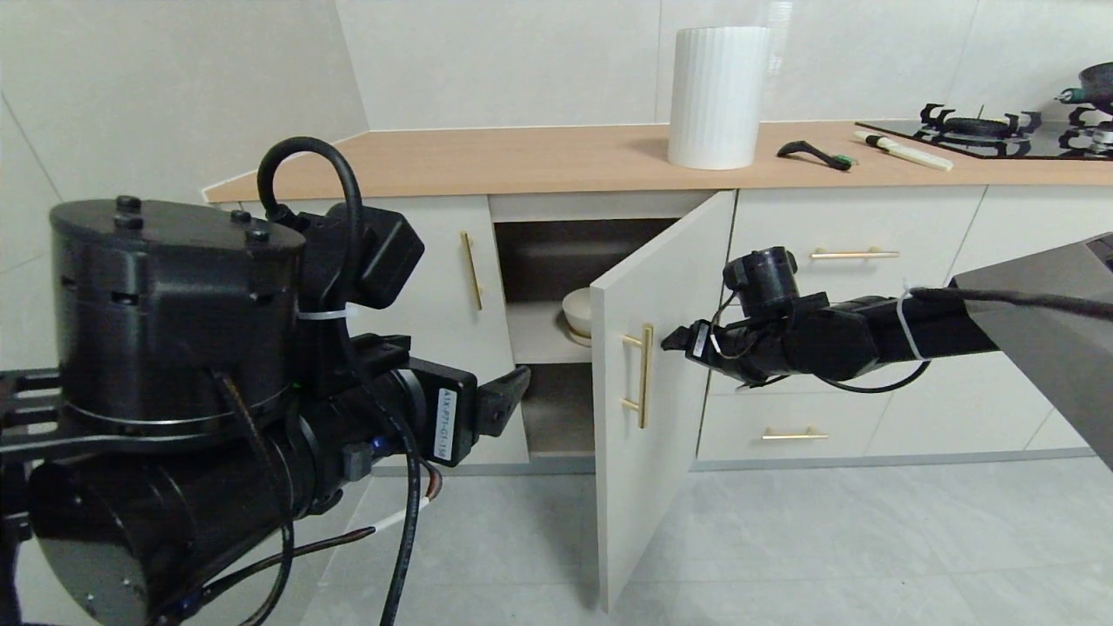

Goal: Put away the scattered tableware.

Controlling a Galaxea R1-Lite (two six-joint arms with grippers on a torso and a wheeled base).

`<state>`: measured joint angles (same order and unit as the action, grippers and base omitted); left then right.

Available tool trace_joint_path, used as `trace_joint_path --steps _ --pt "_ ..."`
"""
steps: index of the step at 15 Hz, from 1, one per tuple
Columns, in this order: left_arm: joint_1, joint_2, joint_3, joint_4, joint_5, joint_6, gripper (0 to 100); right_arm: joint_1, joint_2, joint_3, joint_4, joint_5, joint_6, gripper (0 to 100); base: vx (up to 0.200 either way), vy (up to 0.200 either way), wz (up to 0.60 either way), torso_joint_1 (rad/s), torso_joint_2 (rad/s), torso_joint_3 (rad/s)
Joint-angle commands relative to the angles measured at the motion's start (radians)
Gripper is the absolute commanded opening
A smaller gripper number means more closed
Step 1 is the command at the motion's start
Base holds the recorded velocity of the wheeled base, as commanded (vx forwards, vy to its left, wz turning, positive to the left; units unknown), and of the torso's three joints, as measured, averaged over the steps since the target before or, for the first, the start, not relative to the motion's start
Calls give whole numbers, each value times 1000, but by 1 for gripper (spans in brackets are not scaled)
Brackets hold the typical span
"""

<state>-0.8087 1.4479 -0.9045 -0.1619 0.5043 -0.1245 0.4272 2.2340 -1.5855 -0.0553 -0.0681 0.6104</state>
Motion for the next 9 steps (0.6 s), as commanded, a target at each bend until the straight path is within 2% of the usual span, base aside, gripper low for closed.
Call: trace_joint_path --steps 1,7,9 --pt "-1 -23 12 -1 0 14 100 1 15 -13 -1 1 0 100 200 0 0 2 7 2" --pt "-4 -43 13 -1 2 19 100 1 44 -59 0 -1 0 100 200 0 0 -1 5 1" --pt "-6 -44 13 -1 2 20 100 2 50 -74 0 -2 3 100 0 0 0 0 0 0"
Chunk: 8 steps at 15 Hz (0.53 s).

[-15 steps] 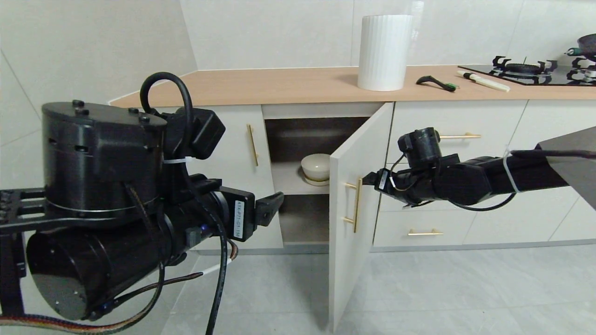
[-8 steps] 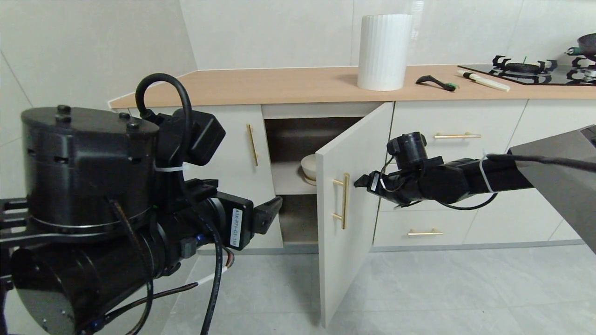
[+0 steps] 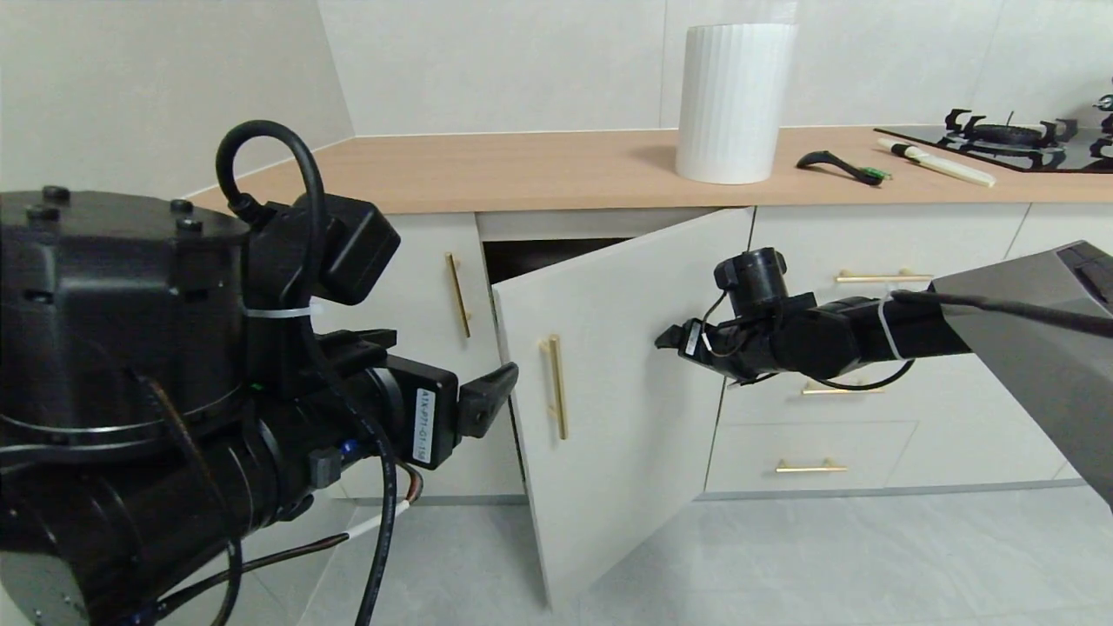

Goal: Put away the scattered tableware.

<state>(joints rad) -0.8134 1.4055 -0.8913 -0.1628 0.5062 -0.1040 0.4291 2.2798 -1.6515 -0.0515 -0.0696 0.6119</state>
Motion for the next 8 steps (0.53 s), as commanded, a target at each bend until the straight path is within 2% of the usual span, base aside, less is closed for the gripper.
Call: trace_joint_path --steps 1,4,7,8 --pt "-16 -5 2 0 0 0 100 0 20 -33 -5 -3 5 100 0 0 0 0 0 0" --pt "-53 -37 9 2 9 12 100 0 53 -113 -4 -29 60 100 0 0 0 0 0 0" --pt "-53 -46 14 0 11 15 100 -4 84 -179 -5 -30 77 100 0 0 0 0 0 0" --pt "-53 -45 14 0 11 15 100 -12 116 -241 -5 -45 101 100 0 0 0 0 0 0"
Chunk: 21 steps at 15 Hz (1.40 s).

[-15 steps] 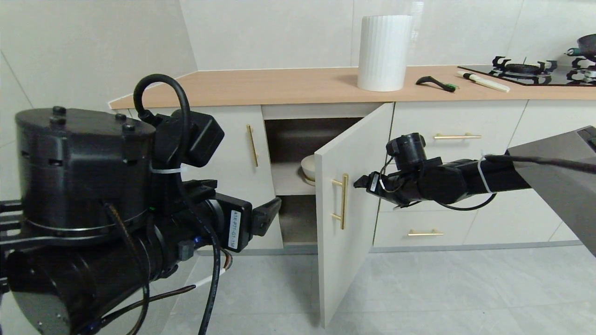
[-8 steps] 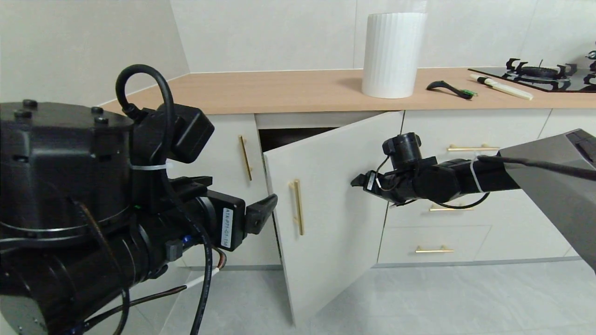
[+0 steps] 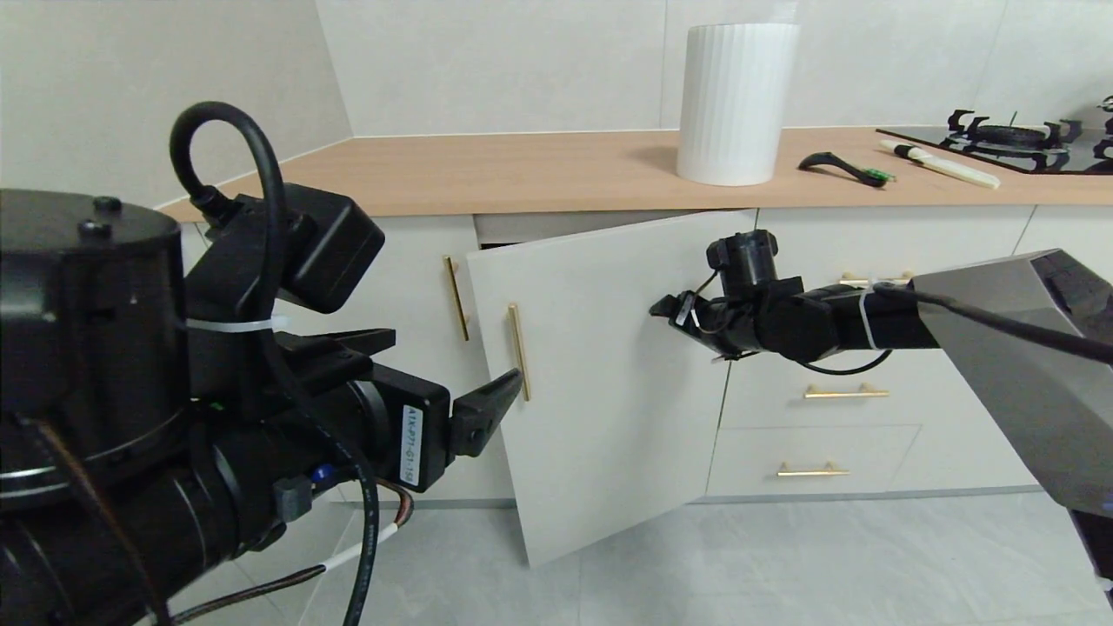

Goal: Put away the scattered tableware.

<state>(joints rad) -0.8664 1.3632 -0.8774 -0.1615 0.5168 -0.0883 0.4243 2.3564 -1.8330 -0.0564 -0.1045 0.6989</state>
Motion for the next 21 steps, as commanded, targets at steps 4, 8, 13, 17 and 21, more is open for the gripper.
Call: trace_joint_path --steps 4,8,13,17,21 --pt "0 -1 2 0 0 -1 100 -33 132 -167 0 -89 16 100 0 0 0 0 0 0" --pt "0 4 2 0 0 -1 100 -56 149 -167 -2 -98 16 100 0 0 0 0 0 0" --pt "0 5 3 0 0 -1 100 -108 141 -167 -37 -103 16 100 0 0 0 0 0 0" --pt "0 7 3 0 0 -1 100 -125 141 -167 -45 -112 14 100 0 0 0 0 0 0" --pt "0 4 3 0 0 -1 100 -94 23 -112 1 -169 17 100 0 0 0 0 0 0"
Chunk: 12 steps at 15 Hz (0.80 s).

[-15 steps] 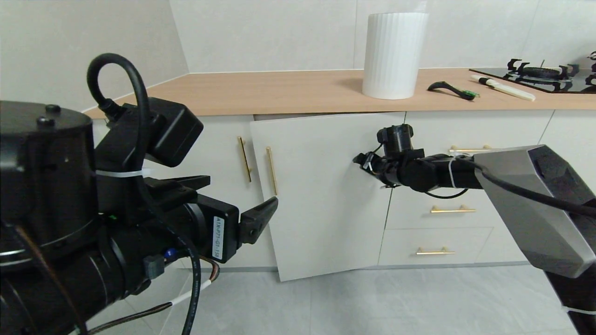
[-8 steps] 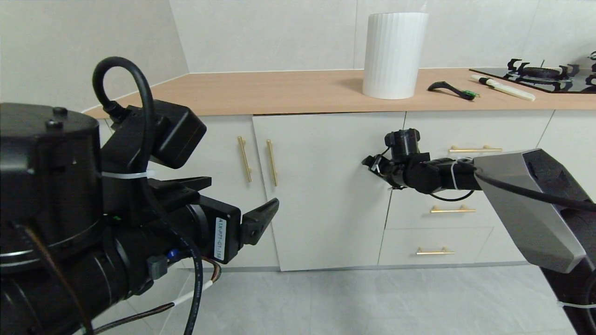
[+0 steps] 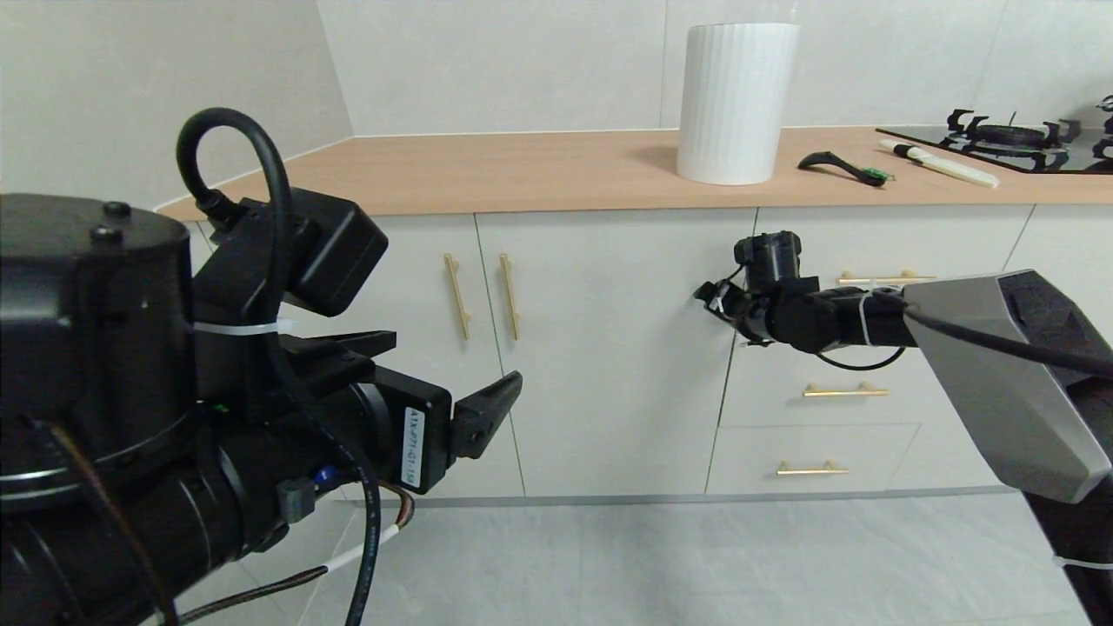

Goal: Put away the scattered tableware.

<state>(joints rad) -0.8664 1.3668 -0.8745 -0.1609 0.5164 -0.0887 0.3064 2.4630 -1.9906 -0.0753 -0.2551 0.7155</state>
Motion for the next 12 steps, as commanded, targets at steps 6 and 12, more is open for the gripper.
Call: trace_joint_path --steps 6,12 --pt "86 -155 54 0 -4 17 100 45 -797 685 20 -27 -134 100 0 0 0 0 0 0" --pt "319 -746 532 21 -6 21 100 -291 -1592 1271 45 -4 -493 100 0 0 0 0 0 0"
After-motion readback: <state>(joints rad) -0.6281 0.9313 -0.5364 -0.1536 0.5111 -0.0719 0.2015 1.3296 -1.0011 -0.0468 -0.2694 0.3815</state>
